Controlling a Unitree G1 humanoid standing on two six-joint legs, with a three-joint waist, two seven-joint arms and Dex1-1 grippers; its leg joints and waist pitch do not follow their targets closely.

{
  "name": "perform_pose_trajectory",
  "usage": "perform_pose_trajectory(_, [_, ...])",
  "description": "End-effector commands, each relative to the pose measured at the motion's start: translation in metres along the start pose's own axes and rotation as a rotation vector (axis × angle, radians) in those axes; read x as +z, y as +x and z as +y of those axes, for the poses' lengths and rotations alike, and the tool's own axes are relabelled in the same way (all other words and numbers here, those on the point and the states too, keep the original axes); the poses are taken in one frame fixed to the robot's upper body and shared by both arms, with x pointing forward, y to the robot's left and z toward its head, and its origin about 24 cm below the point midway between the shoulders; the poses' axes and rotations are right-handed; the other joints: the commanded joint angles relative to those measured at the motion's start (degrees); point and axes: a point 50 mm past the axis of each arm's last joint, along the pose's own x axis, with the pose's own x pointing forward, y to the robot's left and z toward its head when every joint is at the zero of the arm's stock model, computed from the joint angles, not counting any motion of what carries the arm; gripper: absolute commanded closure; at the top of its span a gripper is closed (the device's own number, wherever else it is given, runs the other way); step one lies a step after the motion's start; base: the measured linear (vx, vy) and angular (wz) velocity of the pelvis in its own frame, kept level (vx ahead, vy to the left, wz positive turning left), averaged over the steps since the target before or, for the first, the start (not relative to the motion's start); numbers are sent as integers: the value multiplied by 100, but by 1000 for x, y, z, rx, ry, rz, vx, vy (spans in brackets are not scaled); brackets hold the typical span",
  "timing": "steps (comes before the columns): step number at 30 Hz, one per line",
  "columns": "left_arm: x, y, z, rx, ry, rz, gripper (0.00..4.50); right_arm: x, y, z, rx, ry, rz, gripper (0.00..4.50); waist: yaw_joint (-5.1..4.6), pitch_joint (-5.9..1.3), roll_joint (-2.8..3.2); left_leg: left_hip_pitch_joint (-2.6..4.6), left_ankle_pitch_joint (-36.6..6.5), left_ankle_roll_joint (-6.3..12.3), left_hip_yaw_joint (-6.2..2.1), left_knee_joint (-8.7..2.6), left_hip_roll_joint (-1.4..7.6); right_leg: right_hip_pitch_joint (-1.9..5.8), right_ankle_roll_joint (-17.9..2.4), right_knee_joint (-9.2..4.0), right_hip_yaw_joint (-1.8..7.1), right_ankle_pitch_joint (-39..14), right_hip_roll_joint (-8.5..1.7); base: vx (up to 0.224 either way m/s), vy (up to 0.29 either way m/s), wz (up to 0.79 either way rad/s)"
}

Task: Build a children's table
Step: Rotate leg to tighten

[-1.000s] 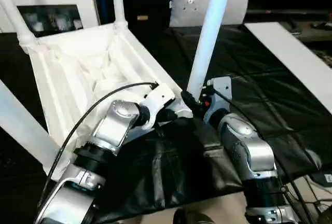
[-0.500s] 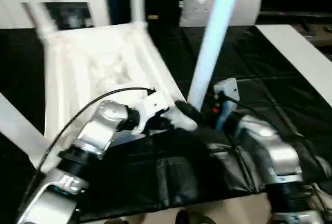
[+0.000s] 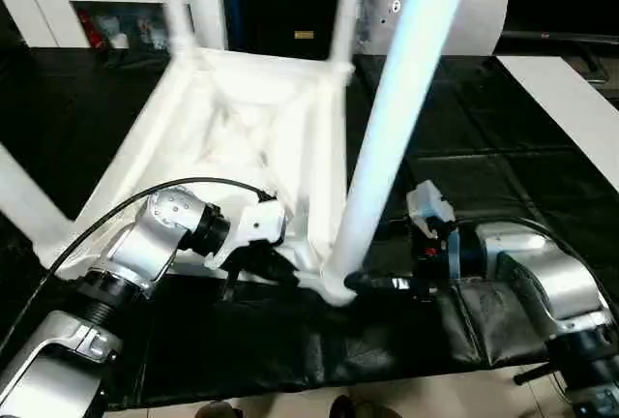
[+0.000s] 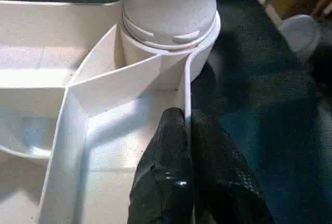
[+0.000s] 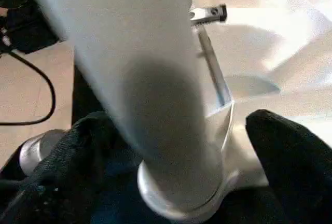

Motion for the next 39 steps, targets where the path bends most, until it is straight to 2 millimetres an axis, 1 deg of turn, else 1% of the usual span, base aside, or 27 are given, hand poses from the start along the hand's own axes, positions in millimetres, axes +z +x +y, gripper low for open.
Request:
perform_pose_trajectory(1, [11,7,-1,-88,61,-7,450,0,-3,-1,9,-2,4,31,-39,-444,-6,70,-571,473,36,-366,156,410,-1200,-268,328,-1307,-343,0,0,0])
perform_pose_trajectory(2, [11,7,-1,-95,65,-1,450,0,-3,-1,20,-1,10,41,-29,-442,-4,71,-587,461,36,-368,158,409,-1198,-270,329,-1323,-346,0,0,0])
perform_pose_trajectory(3, [11,7,-2,-106,71,6,450,-1,-3,-1,36,1,17,53,-20,-452,-25,61,-636,440,34,-362,152,417,-1184,-272,325,-1396,-352,0,0,0])
perform_pose_trajectory(4, [10,7,-2,-117,80,14,450,-2,-2,-1,60,1,27,63,-16,-448,-20,59,-660,426,34,-362,152,417,-1166,-279,324,-1442,-353,0,0,0])
perform_pose_trajectory(5, [10,6,-2,-123,85,17,450,-3,-1,-1,75,1,33,68,-23,-457,-47,51,-669,408,32,-359,148,426,-1128,-278,319,-1496,-352,0,0,0])
perform_pose_trajectory(7, [11,5,-1,-125,89,17,450,-4,0,0,90,2,40,74,-20,-457,-47,45,-692,389,32,-352,143,425,-1075,-289,320,-1602,-356,0,0,0])
perform_pose_trajectory(8, [11,5,-1,-125,90,17,450,-4,0,0,92,2,41,97,-15,-461,-44,50,-709,379,29,-352,147,421,-1067,-291,318,-1647,-360,0,0,0])
perform_pose_trajectory(9, [11,5,-1,-126,92,17,450,-5,0,0,103,3,45,107,-13,-448,-49,44,-745,361,31,-349,141,413,-1013,-306,318,-1774,-354,0,0,0])
perform_pose_trajectory(13, [11,4,0,-121,96,20,450,-6,0,2,134,13,51,126,-10,-449,-55,37,-770,338,22,-342,142,407,-936,-308,316,-1918,-352,0,0,0])
perform_pose_trajectory(15, [10,4,1,-117,97,22,450,-6,0,2,140,13,50,150,-12,-449,-56,41,-807,321,19,-339,144,401,-931,-306,315,-1954,-349,0,0,0])
perform_pose_trajectory(17, [10,4,1,-115,98,21,450,-6,1,3,145,14,45,157,-13,-443,-62,39,-842,308,17,-340,143,400,-942,-307,314,-1970,-352,0,0,0])
perform_pose_trajectory(20, [10,4,1,-112,96,16,450,-7,3,4,154,18,39,194,-12,-449,-58,42,-808,300,17,-338,143,401,-966,-298,316,-1890,-349,0,0,0])
perform_pose_trajectory(21, [10,4,1,-111,95,15,450,-7,4,4,156,22,36,194,-12,-449,-59,43,-805,303,18,-337,143,399,-973,-297,317,-1876,-348,0,0,0])
perform_pose_trajectory(24, [10,4,2,-104,91,13,450,-8,5,6,160,37,22,226,-12,-449,-62,40,-786,311,18,-336,142,405,-991,-288,318,-1832,-347,0,0,0])
perform_pose_trajectory(27, [9,5,3,-79,76,4,450,-7,7,8,150,65,-17,240,-8,-446,-51,45,-764,324,21,-337,143,404,-1017,-289,320,-1757,-342,0,0,0])
perform_pose_trajectory(28, [11,7,7,-24,37,-15,450,-6,12,9,112,86,-48,243,-9,-446,-52,43,-780,322,21,-335,143,404,-1020,-288,319,-1769,-345,0,0,0])
perform_pose_trajectory(29, [11,7,7,-24,37,-15,450,-6,12,9,112,86,-48,245,3,-434,-43,46,-793,292,18,-339,139,399,-1002,-299,315,-1825,-343,0,0,0])
perform_pose_trajectory(30, [14,11,11,50,-23,-44,450,-6,20,9,23,106,-73,246,-22,-426,-35,41,-826,262,16,-352,147,395,-992,-294,321,-1875,-344,0,0,0])
perform_pose_trajectory(31, [16,14,13,79,-43,-50,450,-8,24,9,-28,113,-71,246,-21,-411,-50,55,-961,204,19,-347,132,381,-911,-340,312,-2129,-342,0,0,0])
perform_pose_trajectory(32, [17,16,14,105,-55,-52,450,-10,28,6,-88,107,-62,246,-39,-395,-50,44,-1012,151,8,-362,126,384,-849,-349,303,-2313,-343,0,0,0])
perform_pose_trajectory(33, [20,21,15,136,-78,-64,450,-11,33,3,-168,119,-55,248,-48,-388,-40,53,-1131,88,-4,-360,106,369,-681,-401,282,-2710,-348,0,0,0])
perform_pose_trajectory(34, [22,23,16,156,-93,-73,450,-12,36,0,-222,129,-51,249,-98,-366,-62,30,-1233,27,-17,-363,76,373,-479,-459,247,-3167,-340,-53,-4,-6])
perform_pose_trajectory(35, [26,29,18,181,-113,-91,450,-12,40,-4,-301,155,-69,250,-149,-362,-85,-13,-1265,-10,-36,-353,39,396,-242,-512,211,-3574,-346,-53,3,-11])
perform_pose_trajectory(36, [29,33,18,202,-130,-107,450,-11,43,-7,-368,182,-85,250,-190,-352,-85,-22,-1281,-36,-40,-353,33,390,-160,-538,205,-3718,-348,-53,3,-11])
perform_pose_trajectory(37, [33,42,19,230,-164,-126,450,-11,49,-10,-440,203,-91,252,-244,-347,-60,-30,-1336,-76,-59,-339,11,369,-36,-593,165,-3928,-344,0,0,0])
perform_pose_trajectory(38, [36,48,21,260,-190,-140,450,-10,53,-12,-510,212,-92,253,-332,-351,-70,-11,-1435,-73,-72,-331,4,360,26,-655,116,-4022,-337,0,0,0])
perform_pose_trajectory(39, [36,50,22,270,-197,-143,450,-10,54,-13,-534,214,-92,254,-384,-367,-52,-10,-1499,-43,-97,-342,19,386,31,-674,79,-3953,-345,0,0,0])
